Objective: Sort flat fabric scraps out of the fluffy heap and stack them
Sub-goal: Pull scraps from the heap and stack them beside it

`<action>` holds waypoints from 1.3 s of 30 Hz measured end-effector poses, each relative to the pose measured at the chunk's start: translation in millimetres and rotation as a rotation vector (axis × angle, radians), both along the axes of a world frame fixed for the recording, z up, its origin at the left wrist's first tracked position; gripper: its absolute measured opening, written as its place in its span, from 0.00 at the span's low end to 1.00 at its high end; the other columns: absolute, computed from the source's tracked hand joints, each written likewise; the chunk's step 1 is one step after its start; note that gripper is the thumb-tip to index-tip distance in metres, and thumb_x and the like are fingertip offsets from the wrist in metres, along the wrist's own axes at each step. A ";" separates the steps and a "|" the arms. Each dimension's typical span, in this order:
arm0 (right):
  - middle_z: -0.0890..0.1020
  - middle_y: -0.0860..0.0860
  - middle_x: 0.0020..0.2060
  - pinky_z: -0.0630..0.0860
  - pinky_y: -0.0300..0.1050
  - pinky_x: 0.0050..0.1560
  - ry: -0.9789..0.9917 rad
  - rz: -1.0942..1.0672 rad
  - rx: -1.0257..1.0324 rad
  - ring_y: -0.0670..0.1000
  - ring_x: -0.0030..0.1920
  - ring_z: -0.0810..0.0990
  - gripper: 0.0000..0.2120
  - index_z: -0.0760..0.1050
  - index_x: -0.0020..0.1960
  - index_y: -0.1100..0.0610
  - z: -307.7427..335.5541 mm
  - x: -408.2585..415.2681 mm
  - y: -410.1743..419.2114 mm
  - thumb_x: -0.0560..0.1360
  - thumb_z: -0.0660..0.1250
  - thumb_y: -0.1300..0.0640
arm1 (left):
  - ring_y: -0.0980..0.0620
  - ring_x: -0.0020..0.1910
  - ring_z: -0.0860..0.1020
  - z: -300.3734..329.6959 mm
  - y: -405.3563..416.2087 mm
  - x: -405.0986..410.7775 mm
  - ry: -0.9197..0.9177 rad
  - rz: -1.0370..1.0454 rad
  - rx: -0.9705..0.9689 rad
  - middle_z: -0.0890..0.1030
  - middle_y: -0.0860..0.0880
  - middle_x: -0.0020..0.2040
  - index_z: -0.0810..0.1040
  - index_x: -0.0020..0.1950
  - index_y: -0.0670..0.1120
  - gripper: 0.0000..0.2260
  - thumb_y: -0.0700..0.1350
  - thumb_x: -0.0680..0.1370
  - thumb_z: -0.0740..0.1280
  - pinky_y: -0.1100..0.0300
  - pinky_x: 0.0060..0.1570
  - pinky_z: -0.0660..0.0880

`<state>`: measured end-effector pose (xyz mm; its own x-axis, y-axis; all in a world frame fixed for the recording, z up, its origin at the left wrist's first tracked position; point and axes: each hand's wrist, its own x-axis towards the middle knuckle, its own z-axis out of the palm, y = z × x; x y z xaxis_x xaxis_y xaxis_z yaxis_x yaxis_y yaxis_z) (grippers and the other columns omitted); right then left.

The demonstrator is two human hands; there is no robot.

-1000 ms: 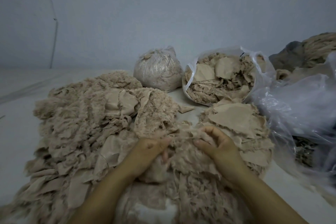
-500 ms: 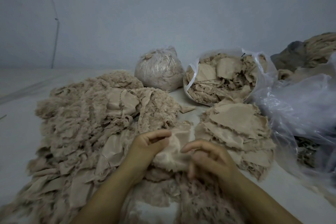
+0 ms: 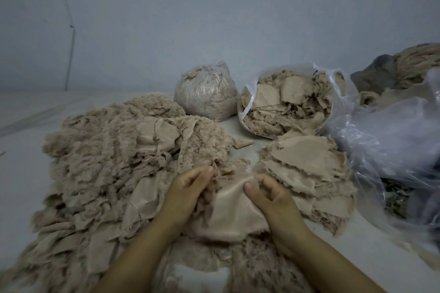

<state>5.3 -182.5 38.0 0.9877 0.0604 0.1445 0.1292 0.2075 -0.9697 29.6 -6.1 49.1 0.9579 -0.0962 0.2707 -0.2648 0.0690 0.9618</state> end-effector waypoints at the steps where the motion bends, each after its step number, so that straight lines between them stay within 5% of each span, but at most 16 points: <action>1: 0.83 0.58 0.40 0.77 0.44 0.41 0.011 0.066 0.007 0.53 0.40 0.80 0.08 0.81 0.43 0.56 1.0 -1.0 0.2 0.69 0.69 0.52 | 0.53 0.38 0.79 -1.6 -1.3 -0.9 -0.004 -0.042 0.041 0.82 0.51 0.37 0.83 0.44 0.51 0.13 0.55 0.72 0.62 0.68 0.38 0.75; 3: 0.83 0.55 0.38 0.77 0.41 0.37 0.049 0.165 0.010 0.51 0.38 0.81 0.07 0.82 0.40 0.56 3.3 -2.7 1.8 0.70 0.69 0.53 | 0.61 0.41 0.80 -3.6 -7.6 -6.6 0.002 -0.173 0.187 0.83 0.57 0.40 0.81 0.45 0.52 0.14 0.56 0.75 0.58 0.70 0.41 0.74; 6: 0.80 0.56 0.35 0.75 0.40 0.35 0.097 0.068 0.085 0.50 0.34 0.78 0.09 0.77 0.41 0.61 0.8 0.5 3.0 0.71 0.66 0.54 | 0.61 0.28 0.70 -5.9 -15.4 -9.6 -0.050 -0.195 0.318 0.73 0.57 0.27 0.73 0.34 0.48 0.13 0.54 0.74 0.61 0.66 0.32 0.68; 11: 0.78 0.54 0.32 0.73 0.38 0.33 0.079 -0.146 0.027 0.48 0.32 0.75 0.11 0.75 0.41 0.60 -0.4 4.7 3.3 0.80 0.61 0.58 | 0.58 0.22 0.59 -5.3 -12.7 -5.4 0.031 -0.146 0.099 0.63 0.55 0.24 0.71 0.33 0.47 0.11 0.52 0.72 0.65 0.67 0.23 0.58; 14: 0.77 0.46 0.27 0.70 0.34 0.30 0.050 -0.141 -0.073 0.42 0.28 0.73 0.16 0.77 0.33 0.52 5.8 5.7 -3.0 0.79 0.62 0.57 | 0.57 0.21 0.70 -2.3 -6.3 0.3 0.165 0.006 -0.111 0.73 0.55 0.24 0.73 0.36 0.45 0.11 0.50 0.74 0.65 0.65 0.22 0.67; 17: 0.80 0.53 0.32 0.73 0.39 0.32 0.106 -0.139 -0.002 0.48 0.31 0.77 0.12 0.78 0.40 0.56 11.3 5.8 -14.0 0.79 0.62 0.54 | 0.55 0.32 0.82 1.6 9.9 5.5 0.263 0.072 -0.307 0.83 0.49 0.34 0.78 0.42 0.43 0.09 0.47 0.77 0.63 0.66 0.26 0.76; 20: 0.78 0.53 0.33 0.72 0.40 0.31 0.095 -0.236 -0.005 0.48 0.32 0.75 0.11 0.75 0.43 0.59 6.2 6.7 -12.6 0.80 0.61 0.54 | 0.56 0.20 0.72 1.2 6.8 -2.5 0.215 -0.100 -0.060 0.80 0.45 0.31 0.78 0.43 0.41 0.20 0.58 0.73 0.62 0.69 0.21 0.70; 23: 0.78 0.51 0.32 0.73 0.43 0.32 0.007 -0.321 0.002 0.47 0.32 0.76 0.09 0.72 0.44 0.59 2.8 4.2 -0.5 0.80 0.60 0.55 | 0.65 0.29 0.76 -2.3 -6.8 -12.4 0.153 -0.272 0.234 0.84 0.45 0.48 0.79 0.57 0.47 0.23 0.62 0.71 0.65 0.68 0.27 0.74; 24: 0.78 0.52 0.33 0.74 0.43 0.34 -0.034 -0.349 -0.010 0.48 0.33 0.76 0.09 0.71 0.44 0.59 2.3 3.0 2.2 0.80 0.60 0.56 | 0.66 0.33 0.78 -3.3 -10.3 -13.7 0.168 -0.325 0.262 0.84 0.47 0.51 0.77 0.62 0.48 0.25 0.61 0.71 0.67 0.62 0.52 0.68; 25: 0.78 0.52 0.34 0.74 0.42 0.34 -0.069 -0.366 -0.006 0.48 0.34 0.77 0.07 0.70 0.45 0.59 1.3 2.2 4.6 0.80 0.60 0.57 | 0.65 0.37 0.80 -4.7 -12.5 -14.8 0.193 -0.381 0.248 0.84 0.50 0.51 0.74 0.65 0.48 0.26 0.59 0.71 0.69 0.77 0.41 0.69; 27: 0.79 0.52 0.35 0.74 0.39 0.32 -0.112 -0.351 0.025 0.46 0.33 0.77 0.04 0.70 0.47 0.58 -1.2 0.6 9.6 0.80 0.60 0.59 | 0.58 0.41 0.82 -7.0 -16.5 -15.2 0.229 -0.424 0.183 0.84 0.52 0.49 0.72 0.66 0.49 0.27 0.55 0.69 0.73 0.69 0.41 0.74; 30: 0.80 0.52 0.38 0.76 0.38 0.34 -0.147 -0.330 0.001 0.45 0.35 0.79 0.04 0.70 0.53 0.60 -6.3 -0.5 15.2 0.79 0.60 0.61 | 0.50 0.42 0.81 -10.0 -21.1 -14.1 0.212 -0.364 0.065 0.84 0.41 0.45 0.71 0.67 0.47 0.29 0.45 0.67 0.76 0.62 0.42 0.77; 39: 0.78 0.44 0.29 0.73 0.36 0.28 -0.161 -0.454 0.071 0.42 0.29 0.76 0.06 0.70 0.43 0.55 1.0 8.3 -8.9 0.79 0.62 0.61 | 0.52 0.31 0.77 -3.7 -1.8 -7.0 0.224 -0.278 0.132 0.79 0.47 0.31 0.75 0.56 0.44 0.23 0.41 0.62 0.75 0.64 0.33 0.75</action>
